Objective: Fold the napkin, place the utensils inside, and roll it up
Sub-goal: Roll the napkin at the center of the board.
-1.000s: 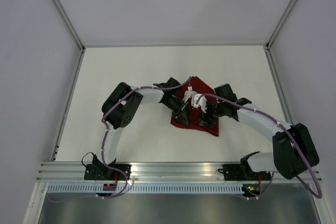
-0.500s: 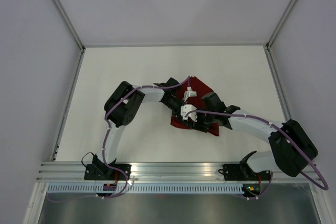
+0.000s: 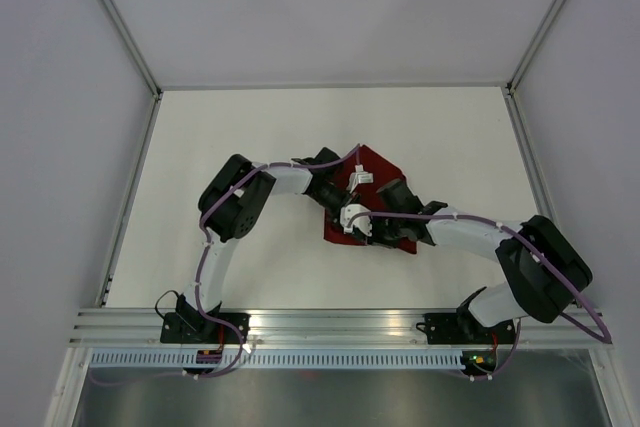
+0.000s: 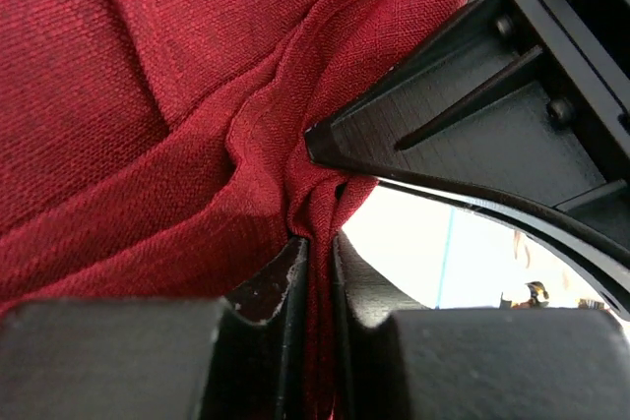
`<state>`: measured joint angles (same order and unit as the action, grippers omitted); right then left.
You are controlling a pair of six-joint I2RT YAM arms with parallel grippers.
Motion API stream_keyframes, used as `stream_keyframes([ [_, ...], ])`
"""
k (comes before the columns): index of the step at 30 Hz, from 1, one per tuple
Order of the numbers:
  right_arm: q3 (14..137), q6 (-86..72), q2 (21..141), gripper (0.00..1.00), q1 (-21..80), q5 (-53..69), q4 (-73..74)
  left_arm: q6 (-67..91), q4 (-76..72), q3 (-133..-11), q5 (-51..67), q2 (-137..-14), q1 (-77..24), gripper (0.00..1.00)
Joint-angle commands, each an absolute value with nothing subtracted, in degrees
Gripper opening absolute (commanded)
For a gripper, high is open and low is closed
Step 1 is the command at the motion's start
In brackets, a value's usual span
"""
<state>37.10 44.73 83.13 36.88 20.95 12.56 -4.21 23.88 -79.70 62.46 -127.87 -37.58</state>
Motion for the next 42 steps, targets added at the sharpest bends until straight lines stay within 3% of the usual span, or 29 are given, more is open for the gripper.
stream_keyframes([
  [1, 38.2, 45.5, 86.7, 0.24, 36.7, 21.3, 14.3, -2.7, 20.7, -77.6, 59.7, -125.9, -37.6, 0.21],
  [8, 45.9, 48.5, 94.1, 0.13, 30.9, 30.1, 26.2, 6.0, 5.2, -70.0, 61.5, -117.8, -35.2, 0.31],
  [19, 59.8, 56.7, 109.6, 0.1, 25.1, 39.5, 46.3, 13.5, -10.5, -61.4, 55.2, -108.6, -33.8, 0.32],
  [35, 75.5, 58.0, 125.3, 0.09, 22.9, 41.0, 60.0, 13.1, -31.7, -39.3, 28.2, -87.8, -33.2, 0.32],
  [42, 81.8, 57.7, 130.9, 0.09, 22.9, 40.9, 64.3, 1.3, -34.5, -32.0, 15.0, -79.6, -39.8, 0.35],
])
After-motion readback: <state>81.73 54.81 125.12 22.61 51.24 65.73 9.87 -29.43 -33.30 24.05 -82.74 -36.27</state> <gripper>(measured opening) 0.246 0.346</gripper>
